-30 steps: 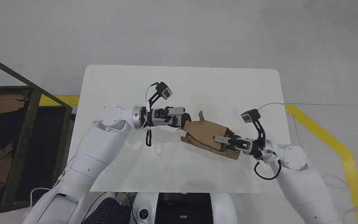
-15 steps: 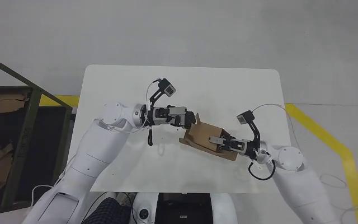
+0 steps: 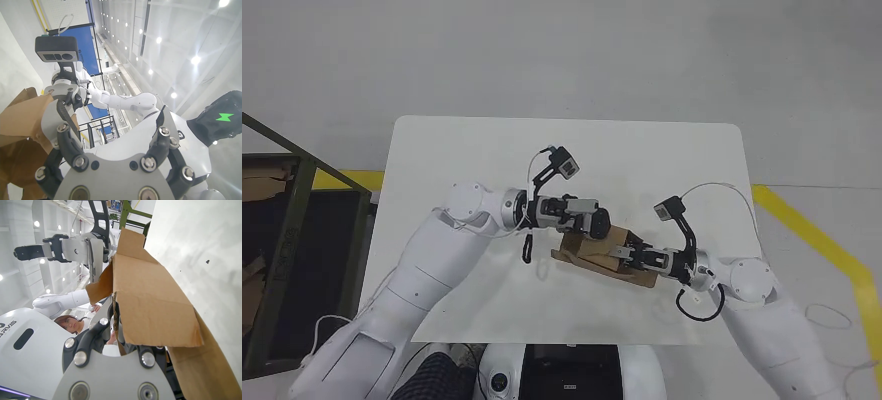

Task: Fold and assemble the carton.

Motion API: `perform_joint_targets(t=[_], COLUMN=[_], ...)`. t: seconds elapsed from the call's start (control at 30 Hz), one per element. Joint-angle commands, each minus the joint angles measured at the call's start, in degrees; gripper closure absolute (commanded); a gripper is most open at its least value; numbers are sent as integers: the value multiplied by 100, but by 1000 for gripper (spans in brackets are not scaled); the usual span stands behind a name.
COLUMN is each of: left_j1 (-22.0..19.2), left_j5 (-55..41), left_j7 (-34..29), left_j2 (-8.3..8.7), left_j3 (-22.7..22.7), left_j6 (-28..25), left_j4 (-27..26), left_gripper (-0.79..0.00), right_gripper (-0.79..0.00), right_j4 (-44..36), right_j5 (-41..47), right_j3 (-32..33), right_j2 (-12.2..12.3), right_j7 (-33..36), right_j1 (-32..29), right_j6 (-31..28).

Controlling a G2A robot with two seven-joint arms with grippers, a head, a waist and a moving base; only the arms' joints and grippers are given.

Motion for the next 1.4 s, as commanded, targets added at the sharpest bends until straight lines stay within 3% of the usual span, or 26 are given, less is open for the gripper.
perform_joint_targets(t=[0.0,0.37,0.93,1.37], left_j1=[-20,50,791,658], left_j5=[7,403,766,760], left_j7=[-11,161,402,392], left_j2=[-3,41,294,252], left_j3=[-11,-163,-1080,-837], left_j6=[4,188,366,368], left_j4=[0,-225,-674,-468], left_gripper=[-785,-785,-785,-785], right_gripper=[0,0,0,0], right_j4=[7,-134,-123,12], right_j5=[-2,17,236,338], right_j3=[15,65,169,193], right_j2=[5,20,30,20], right_j7=[-14,-150,-159,-270], right_j1=[-10,-38,56,131], right_j6=[14,124,153,107])
